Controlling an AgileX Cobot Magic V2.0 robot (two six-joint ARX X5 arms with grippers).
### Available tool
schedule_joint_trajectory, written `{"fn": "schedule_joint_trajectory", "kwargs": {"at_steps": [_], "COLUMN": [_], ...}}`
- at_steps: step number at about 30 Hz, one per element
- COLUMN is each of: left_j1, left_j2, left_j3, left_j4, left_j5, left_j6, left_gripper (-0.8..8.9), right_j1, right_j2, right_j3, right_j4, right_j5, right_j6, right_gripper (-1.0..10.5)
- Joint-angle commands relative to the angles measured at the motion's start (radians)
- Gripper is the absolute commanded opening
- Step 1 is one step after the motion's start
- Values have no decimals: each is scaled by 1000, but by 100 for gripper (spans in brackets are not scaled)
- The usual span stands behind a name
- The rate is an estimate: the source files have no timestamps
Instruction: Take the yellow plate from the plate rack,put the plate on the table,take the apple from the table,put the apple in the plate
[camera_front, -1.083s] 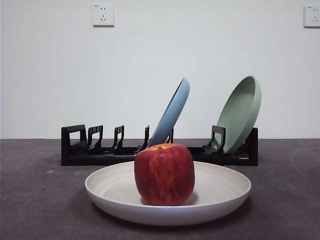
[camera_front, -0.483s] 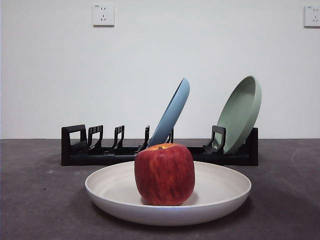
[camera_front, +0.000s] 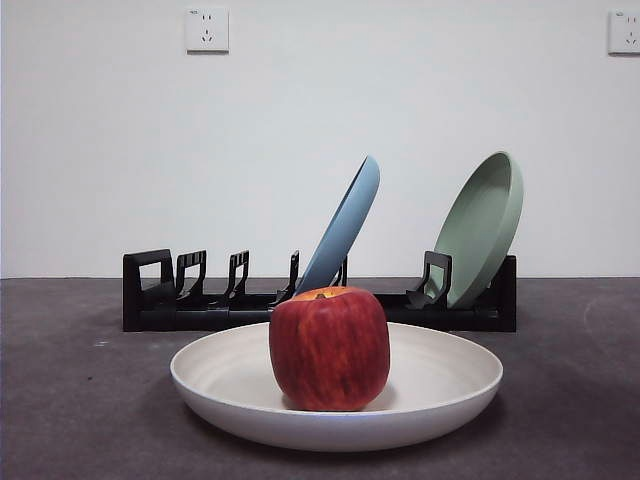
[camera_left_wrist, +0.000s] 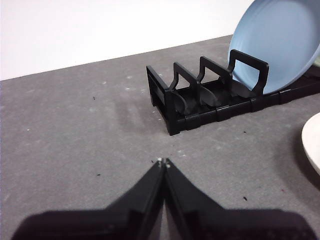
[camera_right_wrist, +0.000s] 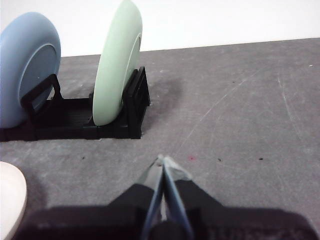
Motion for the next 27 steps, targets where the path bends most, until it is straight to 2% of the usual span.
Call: {"fn": "schedule_joint_trajectory", "kwargs": {"at_steps": [1, 5, 9, 27], "left_j1": [3, 3, 3, 3], "left_j2": [-1, -1, -1, -1], "left_j3": [-13, -13, -13, -13], "left_j4": [2, 3, 3, 3], "left_j5": [-1, -1, -1, -1], "left_j6": [4, 4, 4, 4], "left_gripper": [-3, -3, -3, -3], "right_j1": [2, 2, 2, 2], "right_j2": [-4, -3, 14, 17], "right_j3": [-25, -25, -24, -24], "right_j4": [2, 3, 4, 5], "right_j5": [-2, -11, -26, -20], "right_j6": [9, 14, 115, 114], "right_gripper": [1, 1, 1, 1]}}
